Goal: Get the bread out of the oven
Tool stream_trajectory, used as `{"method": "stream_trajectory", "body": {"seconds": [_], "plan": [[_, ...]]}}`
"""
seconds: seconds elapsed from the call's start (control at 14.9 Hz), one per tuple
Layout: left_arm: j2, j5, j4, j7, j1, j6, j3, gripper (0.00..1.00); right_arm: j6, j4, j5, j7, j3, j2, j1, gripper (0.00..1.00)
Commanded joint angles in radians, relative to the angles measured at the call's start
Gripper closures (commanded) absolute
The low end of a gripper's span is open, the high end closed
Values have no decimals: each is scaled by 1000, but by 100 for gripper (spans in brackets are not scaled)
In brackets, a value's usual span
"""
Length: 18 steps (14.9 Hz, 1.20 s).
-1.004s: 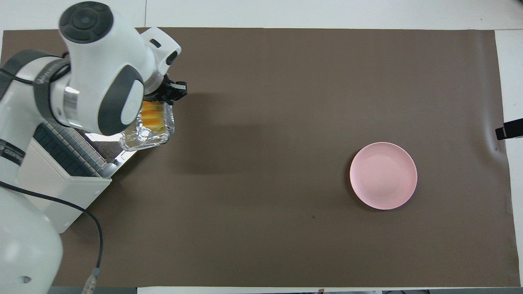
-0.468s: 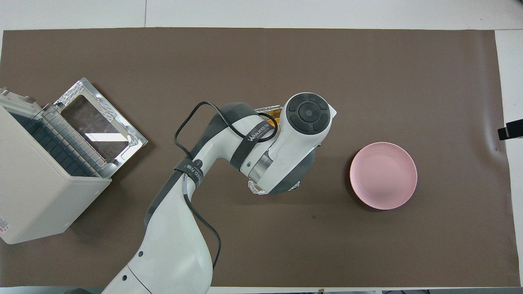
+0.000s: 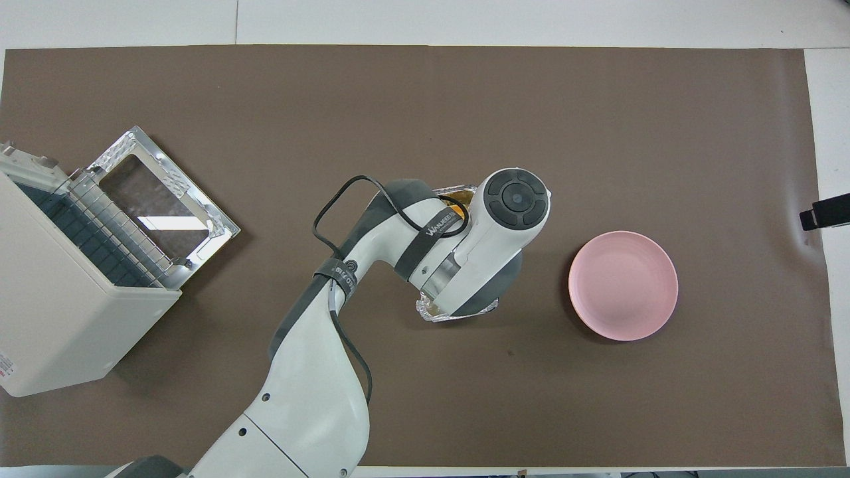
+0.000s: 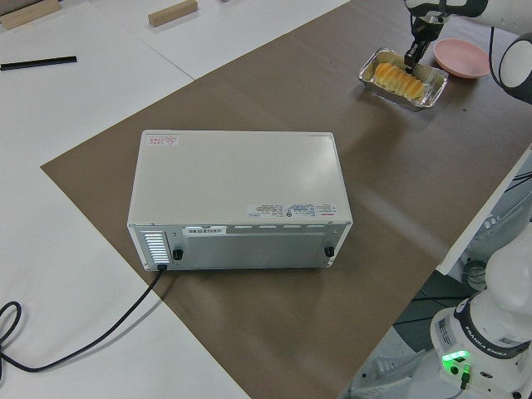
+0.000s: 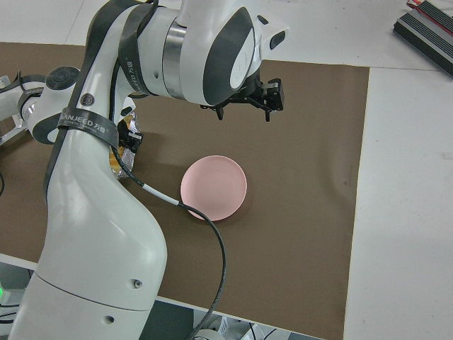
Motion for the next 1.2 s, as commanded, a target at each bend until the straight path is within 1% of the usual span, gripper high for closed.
{"method": "stream_trajectory", "body": {"seconds": [0.0,0.13,0.2,0.33,0.47,0.6,0.67,0.8,1.0,1.14], "plan": [[-41,-2,26,-12,-15,-44,59,0,4,-36,-12,1,16,-28,-2,0],[-92,-4,24,-10,2,-100,69,0,10,-38,-13,36,38,-28,0,0],[-133,-3,21,-10,24,-122,71,0,13,-39,-13,58,50,-28,0,0],[-236,-5,17,-3,126,-229,80,0,27,-53,-13,122,94,-28,0,0],[-326,-3,15,23,264,-332,80,0,76,-88,-13,159,143,-28,0,0],[-389,-2,-14,143,376,-410,80,0,155,-147,-13,164,202,-27,0,0],[-417,0,-37,248,442,-454,80,0,183,-153,-13,202,234,-7,1,0],[-475,3,-101,442,546,-521,82,0,249,-139,-27,297,242,91,88,0],[-587,6,-222,598,616,-550,82,0,379,-133,-43,444,242,203,165,0],[-638,7,-287,608,617,-547,80,0,459,-127,-53,504,240,263,207,0]]}}
